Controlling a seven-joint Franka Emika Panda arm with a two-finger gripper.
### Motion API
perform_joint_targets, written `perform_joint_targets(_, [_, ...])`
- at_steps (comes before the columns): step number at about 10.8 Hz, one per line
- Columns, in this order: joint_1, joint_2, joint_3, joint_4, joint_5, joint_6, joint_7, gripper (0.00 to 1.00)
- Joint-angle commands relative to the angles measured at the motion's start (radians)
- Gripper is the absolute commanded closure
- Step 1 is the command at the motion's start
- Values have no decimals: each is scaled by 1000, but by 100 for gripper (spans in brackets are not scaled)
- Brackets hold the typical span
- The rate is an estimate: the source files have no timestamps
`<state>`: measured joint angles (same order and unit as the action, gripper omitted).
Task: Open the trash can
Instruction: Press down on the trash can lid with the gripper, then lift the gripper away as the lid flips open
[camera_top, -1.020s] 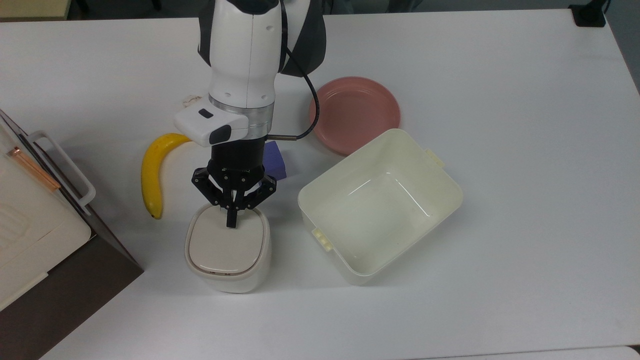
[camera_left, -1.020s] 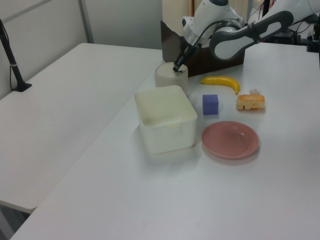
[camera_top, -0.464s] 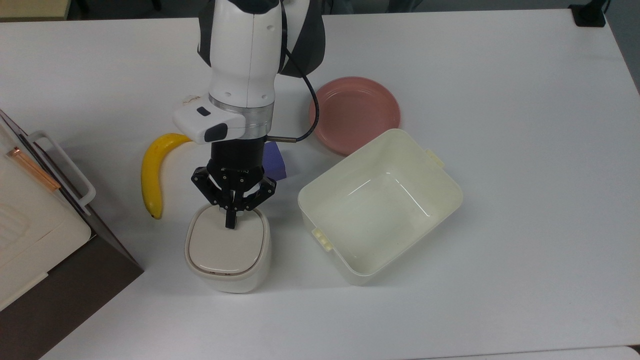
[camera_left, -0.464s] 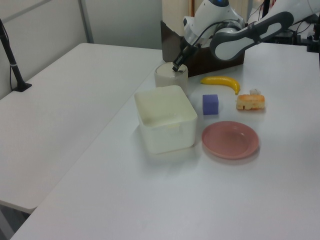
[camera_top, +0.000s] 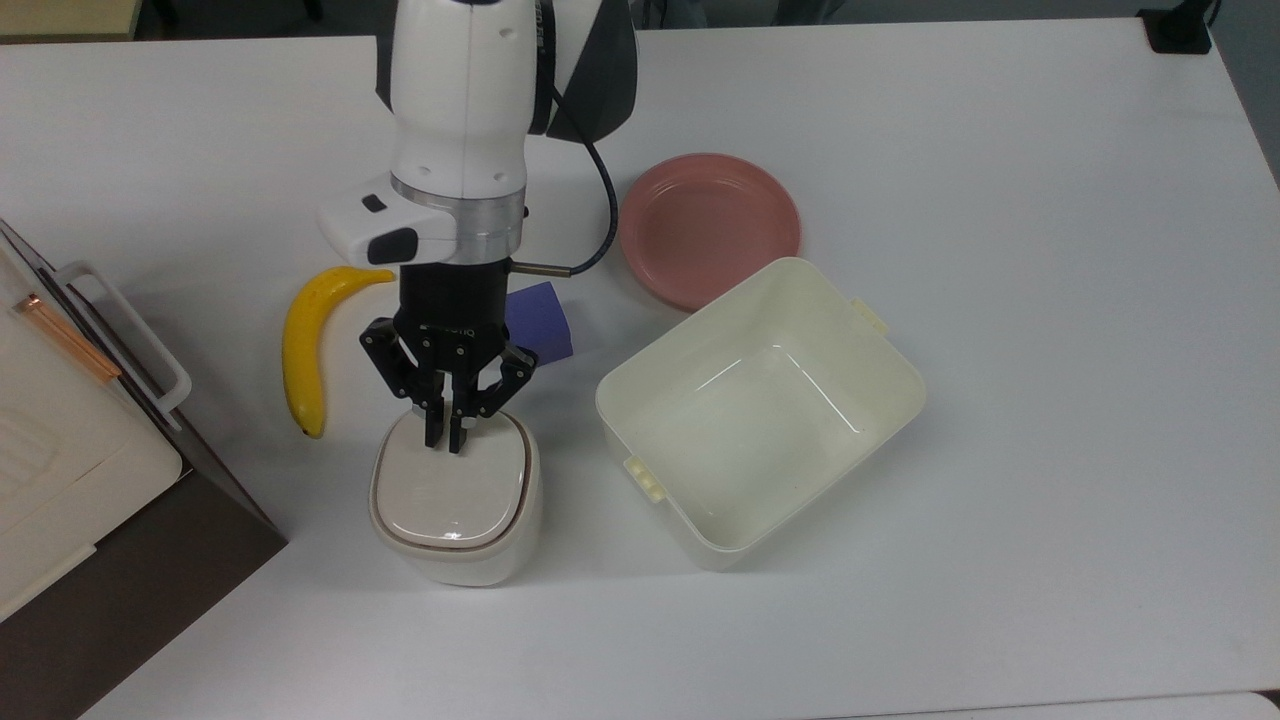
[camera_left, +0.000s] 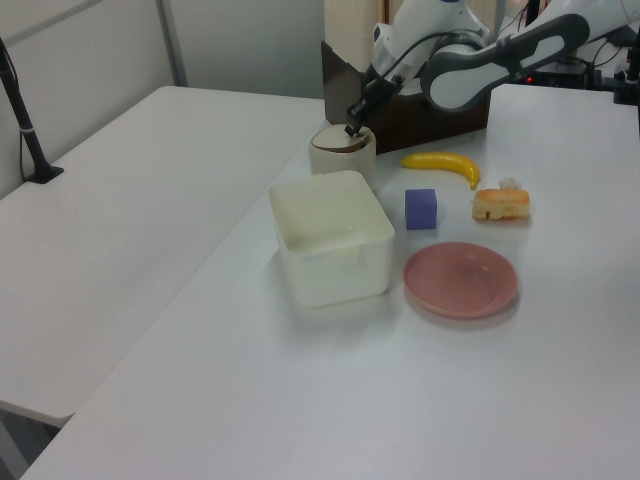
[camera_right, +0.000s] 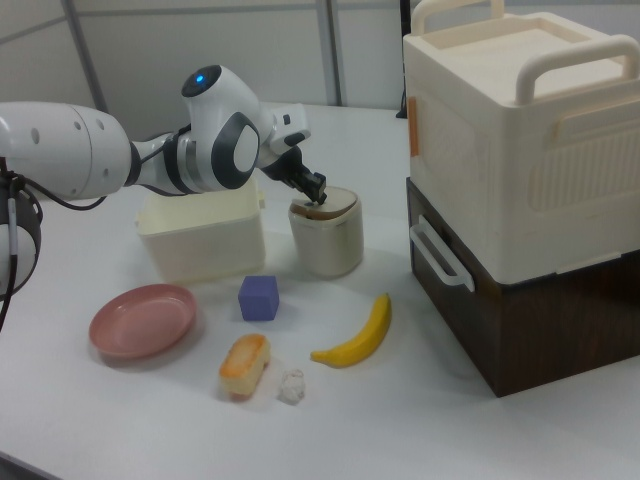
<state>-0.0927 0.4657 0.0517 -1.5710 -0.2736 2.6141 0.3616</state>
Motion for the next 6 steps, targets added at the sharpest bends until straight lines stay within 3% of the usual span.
perform_joint_targets(1, [-50,-76,37,0,146,-69,1,78])
perform_joint_targets(6, [-59,-244,53,29,255,-302,-15,78])
